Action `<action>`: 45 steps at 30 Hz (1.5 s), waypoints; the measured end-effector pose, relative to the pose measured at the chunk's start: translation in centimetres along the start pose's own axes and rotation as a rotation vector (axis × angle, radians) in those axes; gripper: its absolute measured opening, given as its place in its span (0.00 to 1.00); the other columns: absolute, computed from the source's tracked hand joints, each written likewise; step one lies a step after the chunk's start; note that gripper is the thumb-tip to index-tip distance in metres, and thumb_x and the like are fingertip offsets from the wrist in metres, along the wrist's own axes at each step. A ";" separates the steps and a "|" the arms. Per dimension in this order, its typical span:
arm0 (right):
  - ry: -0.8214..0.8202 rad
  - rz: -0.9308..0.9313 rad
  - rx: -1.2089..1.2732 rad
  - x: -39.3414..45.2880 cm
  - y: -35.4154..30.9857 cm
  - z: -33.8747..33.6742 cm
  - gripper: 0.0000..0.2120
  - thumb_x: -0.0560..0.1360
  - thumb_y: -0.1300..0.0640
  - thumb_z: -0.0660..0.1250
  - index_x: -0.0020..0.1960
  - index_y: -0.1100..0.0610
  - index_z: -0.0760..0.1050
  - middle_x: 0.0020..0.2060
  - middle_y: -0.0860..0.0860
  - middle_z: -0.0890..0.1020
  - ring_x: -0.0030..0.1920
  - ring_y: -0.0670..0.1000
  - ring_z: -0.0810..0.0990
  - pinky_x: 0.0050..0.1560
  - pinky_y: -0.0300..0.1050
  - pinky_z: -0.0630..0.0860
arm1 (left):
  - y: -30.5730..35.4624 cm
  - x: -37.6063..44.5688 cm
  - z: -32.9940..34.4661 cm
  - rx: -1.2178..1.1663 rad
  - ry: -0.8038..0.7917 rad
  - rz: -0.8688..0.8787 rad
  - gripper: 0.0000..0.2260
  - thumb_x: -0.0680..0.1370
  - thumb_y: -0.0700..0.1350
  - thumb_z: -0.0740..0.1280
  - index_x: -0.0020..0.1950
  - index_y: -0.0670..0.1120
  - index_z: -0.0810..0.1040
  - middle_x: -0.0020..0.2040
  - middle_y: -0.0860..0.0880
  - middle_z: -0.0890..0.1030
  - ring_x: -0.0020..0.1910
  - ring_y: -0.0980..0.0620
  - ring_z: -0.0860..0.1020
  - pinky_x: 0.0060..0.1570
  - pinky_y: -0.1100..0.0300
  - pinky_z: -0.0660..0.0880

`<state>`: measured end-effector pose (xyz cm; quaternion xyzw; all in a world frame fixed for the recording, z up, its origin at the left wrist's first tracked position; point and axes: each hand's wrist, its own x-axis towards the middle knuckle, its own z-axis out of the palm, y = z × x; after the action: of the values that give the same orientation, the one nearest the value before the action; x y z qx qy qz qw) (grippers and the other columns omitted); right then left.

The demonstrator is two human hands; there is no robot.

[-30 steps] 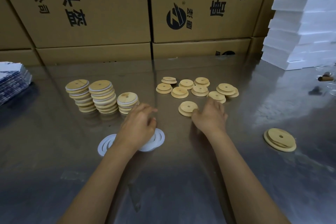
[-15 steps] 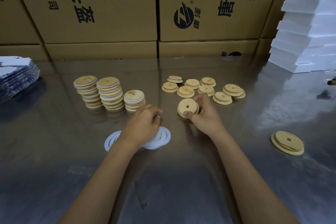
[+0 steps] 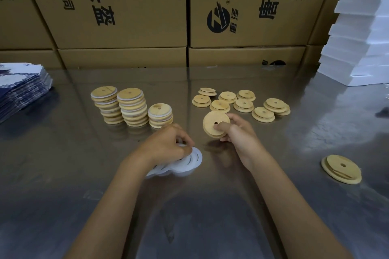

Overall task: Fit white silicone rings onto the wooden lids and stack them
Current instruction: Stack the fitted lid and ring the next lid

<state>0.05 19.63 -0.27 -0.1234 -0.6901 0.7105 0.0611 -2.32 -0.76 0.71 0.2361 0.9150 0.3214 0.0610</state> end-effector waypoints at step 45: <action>-0.422 0.081 0.174 -2.4 -0.8 2.3 0.14 0.80 0.55 0.69 0.62 0.61 0.79 0.58 0.64 0.83 0.54 0.56 0.85 0.48 0.46 0.83 | 3.0 -0.2 -0.1 -0.516 0.588 0.048 0.08 0.72 0.37 0.73 0.42 0.51 0.84 0.37 0.57 0.83 0.39 0.59 0.80 0.40 0.69 0.75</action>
<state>1.72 16.87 0.79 0.0061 -0.6181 0.7793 -0.1028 -0.97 1.19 2.63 0.1323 0.7768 0.5961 -0.1540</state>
